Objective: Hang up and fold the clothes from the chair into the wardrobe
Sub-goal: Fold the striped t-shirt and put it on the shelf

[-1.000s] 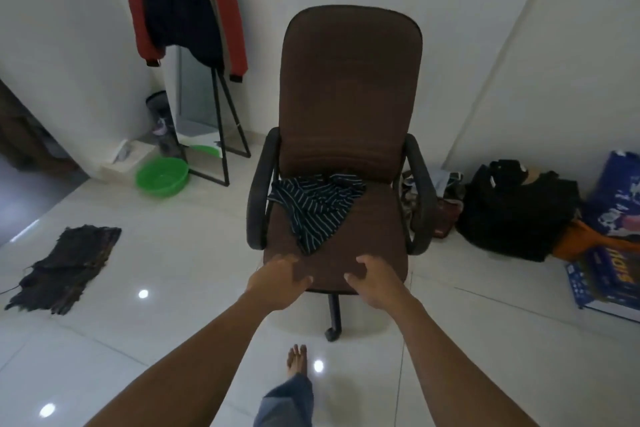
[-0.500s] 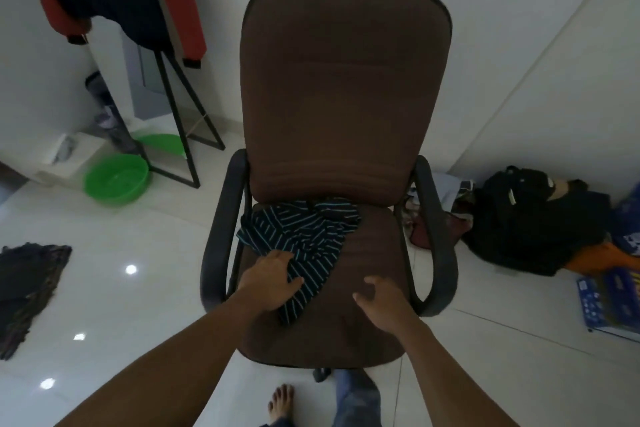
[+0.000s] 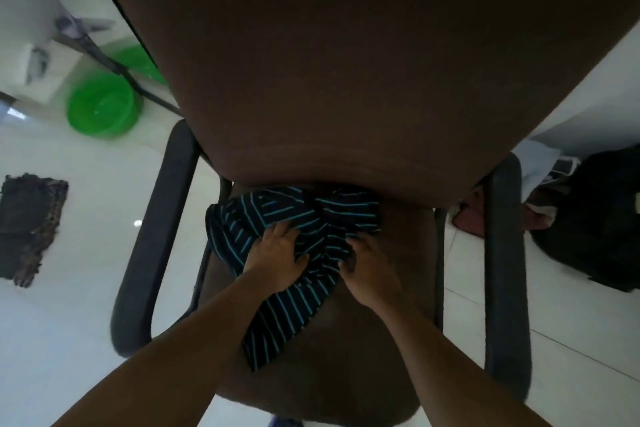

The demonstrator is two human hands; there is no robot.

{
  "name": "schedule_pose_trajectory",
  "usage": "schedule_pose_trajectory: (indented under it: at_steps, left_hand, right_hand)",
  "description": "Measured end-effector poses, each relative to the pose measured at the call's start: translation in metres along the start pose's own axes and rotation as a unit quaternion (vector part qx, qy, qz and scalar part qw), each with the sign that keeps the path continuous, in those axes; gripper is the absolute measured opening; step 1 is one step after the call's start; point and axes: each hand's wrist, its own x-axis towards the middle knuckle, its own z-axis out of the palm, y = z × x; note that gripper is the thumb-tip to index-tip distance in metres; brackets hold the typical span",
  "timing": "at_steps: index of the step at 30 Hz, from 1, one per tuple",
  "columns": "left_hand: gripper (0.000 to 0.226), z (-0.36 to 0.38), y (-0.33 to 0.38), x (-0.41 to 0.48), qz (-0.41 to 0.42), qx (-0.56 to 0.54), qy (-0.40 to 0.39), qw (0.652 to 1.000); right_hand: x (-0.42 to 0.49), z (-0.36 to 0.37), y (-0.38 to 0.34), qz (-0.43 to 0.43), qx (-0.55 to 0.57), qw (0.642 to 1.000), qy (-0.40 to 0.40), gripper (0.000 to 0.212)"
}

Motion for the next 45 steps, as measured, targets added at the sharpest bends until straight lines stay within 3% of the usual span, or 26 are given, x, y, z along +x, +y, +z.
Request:
schedule_pose_trajectory:
  at_steps: [7,14,18,22,24,26,30,34,40,45]
  left_hand:
    - [0.06,0.011,0.0,0.069,-0.007,0.087,-0.032,0.996]
    - [0.06,0.014,-0.015,0.096,0.004,0.124,-0.068,0.99]
    - [0.066,0.012,-0.02,0.094,0.017,0.117,-0.039,0.992]
    - [0.038,0.005,-0.022,0.081,0.087,0.028,0.178,0.98]
    - [0.022,0.0,-0.022,0.073,0.089,-0.07,0.227,0.967]
    - [0.014,-0.01,-0.02,0.063,0.077,-0.145,0.231,0.959]
    - [0.022,-0.033,-0.018,0.041,0.088,-0.19,0.218,0.953]
    - [0.027,-0.052,-0.02,0.015,0.127,-0.194,0.23,0.945]
    - [0.024,-0.079,-0.026,-0.037,0.155,-0.153,0.248,0.944]
    - [0.042,-0.117,-0.033,-0.103,0.204,-0.171,0.258,0.929]
  right_hand:
    - [0.057,0.011,0.013,-0.139,-0.144,0.98,0.013,0.048]
    - [0.078,0.008,0.018,-0.086,-0.209,0.973,0.047,0.049]
    - [0.072,0.004,0.031,-0.066,-0.158,0.982,0.08,0.053]
    - [0.068,-0.006,0.033,-0.063,-0.047,0.988,0.134,0.043]
    - [0.063,-0.015,0.032,-0.081,0.02,0.982,0.167,0.033]
    - [0.055,-0.026,0.027,-0.106,0.083,0.977,0.167,0.03]
    - [0.032,-0.053,0.013,-0.113,0.131,0.97,0.169,0.037]
    - [0.001,-0.071,0.004,-0.08,0.168,0.955,0.23,0.046]
    - [-0.048,-0.078,-0.008,-0.049,0.185,0.933,0.306,0.03]
    - [-0.11,-0.073,-0.034,-0.069,0.224,0.907,0.349,0.032]
